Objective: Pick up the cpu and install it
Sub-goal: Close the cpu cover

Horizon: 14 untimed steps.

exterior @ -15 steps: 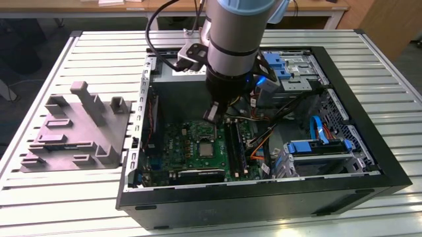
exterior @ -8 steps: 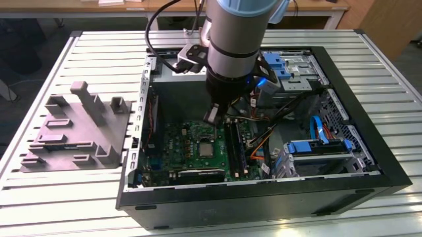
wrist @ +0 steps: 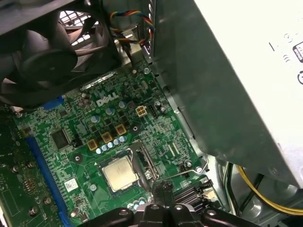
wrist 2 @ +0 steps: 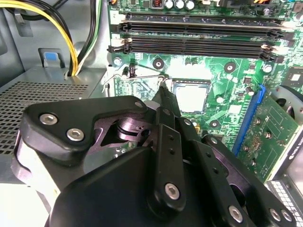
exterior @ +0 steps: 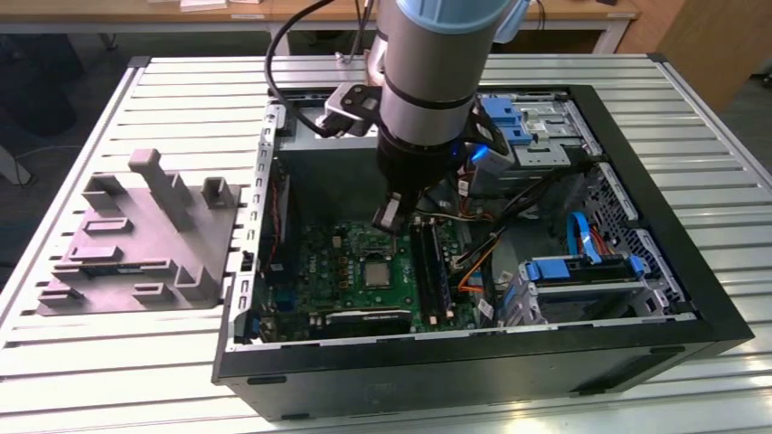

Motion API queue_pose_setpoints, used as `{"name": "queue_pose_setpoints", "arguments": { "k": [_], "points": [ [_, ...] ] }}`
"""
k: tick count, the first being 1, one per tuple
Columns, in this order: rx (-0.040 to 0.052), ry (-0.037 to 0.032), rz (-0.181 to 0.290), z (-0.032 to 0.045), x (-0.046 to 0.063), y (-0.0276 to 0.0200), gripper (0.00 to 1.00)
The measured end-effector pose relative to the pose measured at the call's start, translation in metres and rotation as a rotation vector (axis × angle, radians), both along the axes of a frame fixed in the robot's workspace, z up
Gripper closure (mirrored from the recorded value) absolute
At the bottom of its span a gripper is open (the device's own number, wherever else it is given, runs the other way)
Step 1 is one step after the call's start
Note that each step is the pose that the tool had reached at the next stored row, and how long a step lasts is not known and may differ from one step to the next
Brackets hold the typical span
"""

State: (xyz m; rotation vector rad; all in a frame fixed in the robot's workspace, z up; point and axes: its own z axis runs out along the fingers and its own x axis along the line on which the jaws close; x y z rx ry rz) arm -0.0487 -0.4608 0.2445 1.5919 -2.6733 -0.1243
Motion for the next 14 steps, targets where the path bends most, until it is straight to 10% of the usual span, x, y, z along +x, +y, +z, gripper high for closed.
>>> {"name": "queue_pose_setpoints", "arguments": {
  "k": [14],
  "points": [
    [-0.0097,0.0,0.008,-0.0004,-0.0027,-0.0095,0.89]
  ]
}}
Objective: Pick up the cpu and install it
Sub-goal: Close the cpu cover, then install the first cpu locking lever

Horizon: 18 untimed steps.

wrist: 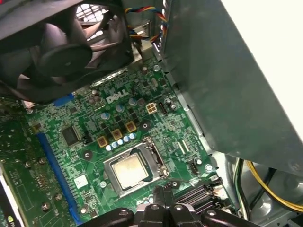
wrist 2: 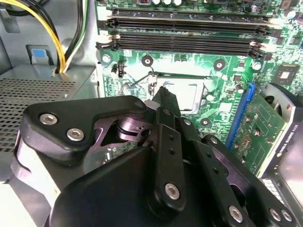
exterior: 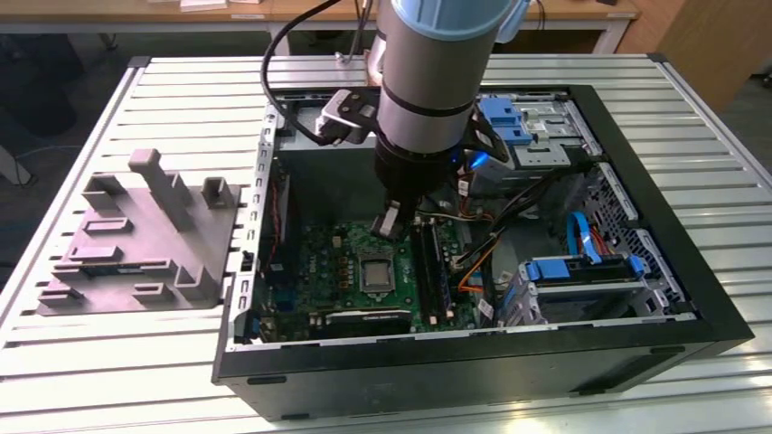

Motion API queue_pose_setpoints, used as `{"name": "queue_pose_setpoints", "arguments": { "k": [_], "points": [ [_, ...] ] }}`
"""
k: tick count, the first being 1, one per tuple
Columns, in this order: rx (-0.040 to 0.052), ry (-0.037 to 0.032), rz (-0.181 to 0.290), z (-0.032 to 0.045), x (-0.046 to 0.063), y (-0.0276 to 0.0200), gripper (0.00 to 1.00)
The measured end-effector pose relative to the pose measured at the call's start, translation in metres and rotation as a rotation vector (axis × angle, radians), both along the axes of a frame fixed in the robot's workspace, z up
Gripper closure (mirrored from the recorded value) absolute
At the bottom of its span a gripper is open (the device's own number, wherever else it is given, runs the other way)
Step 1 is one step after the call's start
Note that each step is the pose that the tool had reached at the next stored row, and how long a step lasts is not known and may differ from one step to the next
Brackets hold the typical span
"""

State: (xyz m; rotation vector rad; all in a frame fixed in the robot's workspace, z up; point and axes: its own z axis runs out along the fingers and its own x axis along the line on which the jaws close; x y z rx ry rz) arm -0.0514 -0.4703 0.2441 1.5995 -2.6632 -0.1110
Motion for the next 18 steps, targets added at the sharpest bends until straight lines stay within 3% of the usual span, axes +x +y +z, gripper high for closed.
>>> {"name": "queue_pose_setpoints", "arguments": {
  "k": [5,18],
  "points": [
    [-0.0003,0.0,0.007,-0.0002,-0.0024,-0.0032,0.89],
    [-0.0003,0.0,0.008,-0.0002,-0.0026,-0.0034,0.89]
  ]
}}
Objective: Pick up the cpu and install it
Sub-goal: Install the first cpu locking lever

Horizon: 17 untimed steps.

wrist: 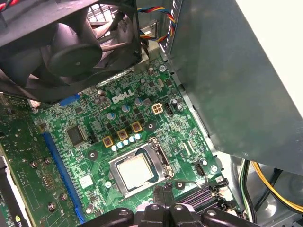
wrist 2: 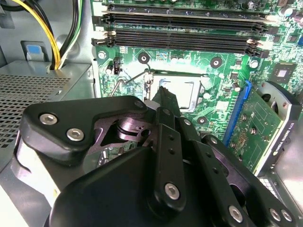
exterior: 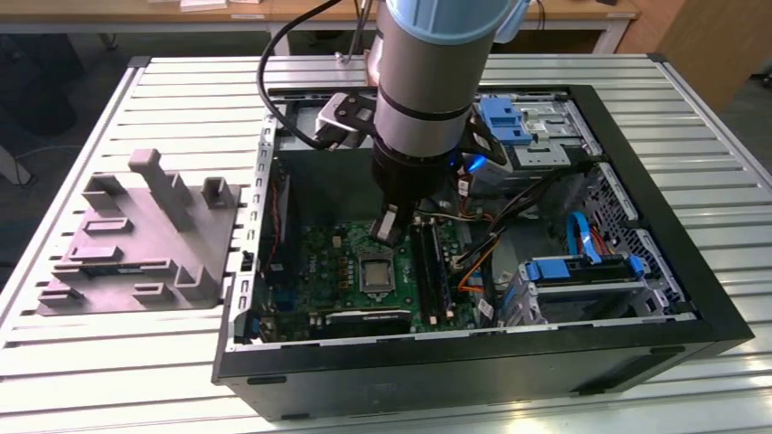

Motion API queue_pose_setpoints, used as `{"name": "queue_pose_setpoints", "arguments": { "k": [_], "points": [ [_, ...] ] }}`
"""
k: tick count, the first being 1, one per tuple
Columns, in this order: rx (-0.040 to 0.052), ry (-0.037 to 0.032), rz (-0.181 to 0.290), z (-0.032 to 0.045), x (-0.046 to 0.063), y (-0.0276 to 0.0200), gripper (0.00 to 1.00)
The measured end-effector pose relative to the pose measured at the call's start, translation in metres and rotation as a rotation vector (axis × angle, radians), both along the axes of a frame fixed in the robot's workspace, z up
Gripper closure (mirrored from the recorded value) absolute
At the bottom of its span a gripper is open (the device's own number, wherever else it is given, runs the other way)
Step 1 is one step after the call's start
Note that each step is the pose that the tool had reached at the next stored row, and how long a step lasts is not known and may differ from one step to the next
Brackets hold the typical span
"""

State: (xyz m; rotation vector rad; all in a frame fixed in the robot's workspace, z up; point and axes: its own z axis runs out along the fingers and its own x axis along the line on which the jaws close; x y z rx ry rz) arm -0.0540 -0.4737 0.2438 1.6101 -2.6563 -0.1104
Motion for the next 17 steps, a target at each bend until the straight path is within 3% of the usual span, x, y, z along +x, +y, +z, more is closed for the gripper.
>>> {"name": "queue_pose_setpoints", "arguments": {
  "k": [3,8,17],
  "points": [
    [0.0,0.0,0.0,-0.0001,0.0001,0.0007,0.89],
    [0.0001,0.0,0.0,-0.0004,0.0037,0.0058,0.89],
    [-0.0001,0.0,0.0,-0.0007,0.0066,0.0087,0.89]
  ]
}}
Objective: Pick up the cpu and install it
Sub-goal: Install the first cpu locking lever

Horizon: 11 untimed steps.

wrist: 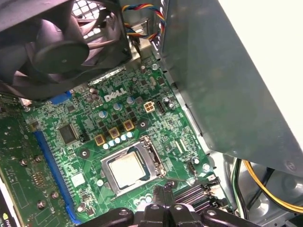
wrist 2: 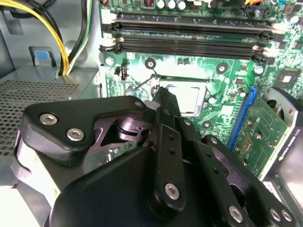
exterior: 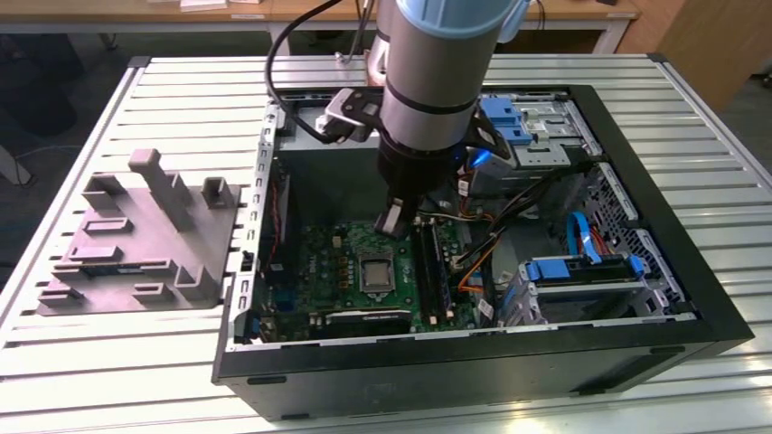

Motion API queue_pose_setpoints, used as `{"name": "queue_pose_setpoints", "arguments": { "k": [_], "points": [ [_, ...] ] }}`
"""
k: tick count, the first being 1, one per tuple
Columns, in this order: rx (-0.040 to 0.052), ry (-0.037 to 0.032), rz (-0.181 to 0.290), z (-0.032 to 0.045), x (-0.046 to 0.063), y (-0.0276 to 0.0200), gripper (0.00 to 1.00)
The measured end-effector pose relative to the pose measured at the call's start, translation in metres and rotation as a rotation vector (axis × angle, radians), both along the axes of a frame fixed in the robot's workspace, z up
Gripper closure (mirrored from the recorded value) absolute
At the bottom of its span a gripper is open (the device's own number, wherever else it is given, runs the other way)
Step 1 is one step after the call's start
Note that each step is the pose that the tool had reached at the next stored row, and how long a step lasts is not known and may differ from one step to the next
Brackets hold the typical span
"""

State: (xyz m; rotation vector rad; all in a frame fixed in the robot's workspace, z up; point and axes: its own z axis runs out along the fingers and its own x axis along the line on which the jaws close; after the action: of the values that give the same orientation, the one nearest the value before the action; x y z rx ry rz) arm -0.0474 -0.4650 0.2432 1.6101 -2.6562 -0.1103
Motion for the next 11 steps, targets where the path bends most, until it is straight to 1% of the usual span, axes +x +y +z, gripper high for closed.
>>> {"name": "queue_pose_setpoints", "arguments": {
  "k": [3,8,11],
  "points": [
    [0.0001,0.0,0.0,-0.0003,0.0016,0.0029,0.89],
    [0.0001,0.0,0.0,-0.0004,0.002,0.0037,0.89],
    [0.0001,0.0,0.0,-0.0006,0.0034,0.0065,0.89]
  ]
}}
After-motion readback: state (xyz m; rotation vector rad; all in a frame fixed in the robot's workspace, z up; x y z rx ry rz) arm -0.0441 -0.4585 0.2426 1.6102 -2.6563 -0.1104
